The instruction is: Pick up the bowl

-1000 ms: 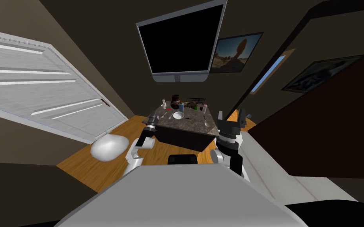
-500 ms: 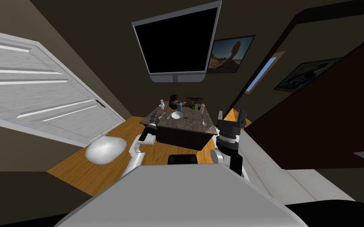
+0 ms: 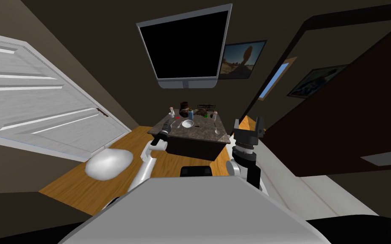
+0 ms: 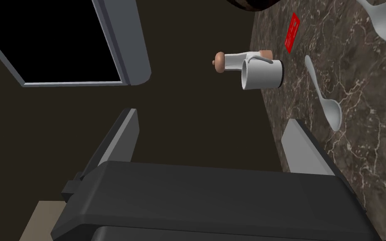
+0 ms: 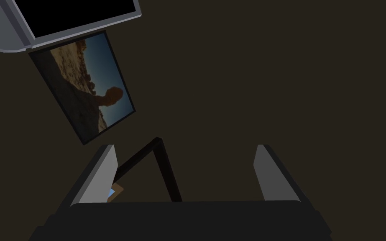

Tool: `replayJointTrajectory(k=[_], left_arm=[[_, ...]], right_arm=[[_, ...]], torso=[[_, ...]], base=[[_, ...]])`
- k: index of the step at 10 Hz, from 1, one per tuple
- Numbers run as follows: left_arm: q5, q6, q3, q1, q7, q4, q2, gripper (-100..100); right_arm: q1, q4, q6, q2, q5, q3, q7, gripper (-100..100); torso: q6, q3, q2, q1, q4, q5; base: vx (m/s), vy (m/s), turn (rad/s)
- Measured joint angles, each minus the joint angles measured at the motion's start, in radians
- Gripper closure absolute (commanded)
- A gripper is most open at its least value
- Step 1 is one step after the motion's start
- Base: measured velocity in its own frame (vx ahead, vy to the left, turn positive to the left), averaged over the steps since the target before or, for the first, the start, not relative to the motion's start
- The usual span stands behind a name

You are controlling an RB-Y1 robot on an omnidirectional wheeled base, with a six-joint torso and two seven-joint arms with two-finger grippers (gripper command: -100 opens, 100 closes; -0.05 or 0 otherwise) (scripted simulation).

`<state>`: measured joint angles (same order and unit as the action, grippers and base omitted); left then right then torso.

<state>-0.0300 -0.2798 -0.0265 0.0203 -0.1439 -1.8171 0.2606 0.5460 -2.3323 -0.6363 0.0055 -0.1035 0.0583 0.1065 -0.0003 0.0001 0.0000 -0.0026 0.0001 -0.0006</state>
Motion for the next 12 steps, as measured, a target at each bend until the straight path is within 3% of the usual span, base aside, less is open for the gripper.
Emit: replayJointTrajectory(k=[6, 12], left_arm=[[-0.013, -0.153, -0.023, 0.141, -0.002, 0.174, 0.014, -100], [-0.045, -0.335, -0.051, 0.261, -0.006, 0.301, 0.051, -100]], right_arm=[[0.000, 0.000, 0.000, 0.000, 0.000, 0.000, 0.000, 0], [0.000, 0.000, 0.000, 0.000, 0.000, 0.000, 0.000, 0]], torso=[[0.000, -0.001, -0.001, -0.002, 0.000, 0.000], [0.000, -0.001, -0.001, -0.002, 0.000, 0.000]], base=[[0.001, -0.054, -0.038], [0.011, -0.068, -0.018]])
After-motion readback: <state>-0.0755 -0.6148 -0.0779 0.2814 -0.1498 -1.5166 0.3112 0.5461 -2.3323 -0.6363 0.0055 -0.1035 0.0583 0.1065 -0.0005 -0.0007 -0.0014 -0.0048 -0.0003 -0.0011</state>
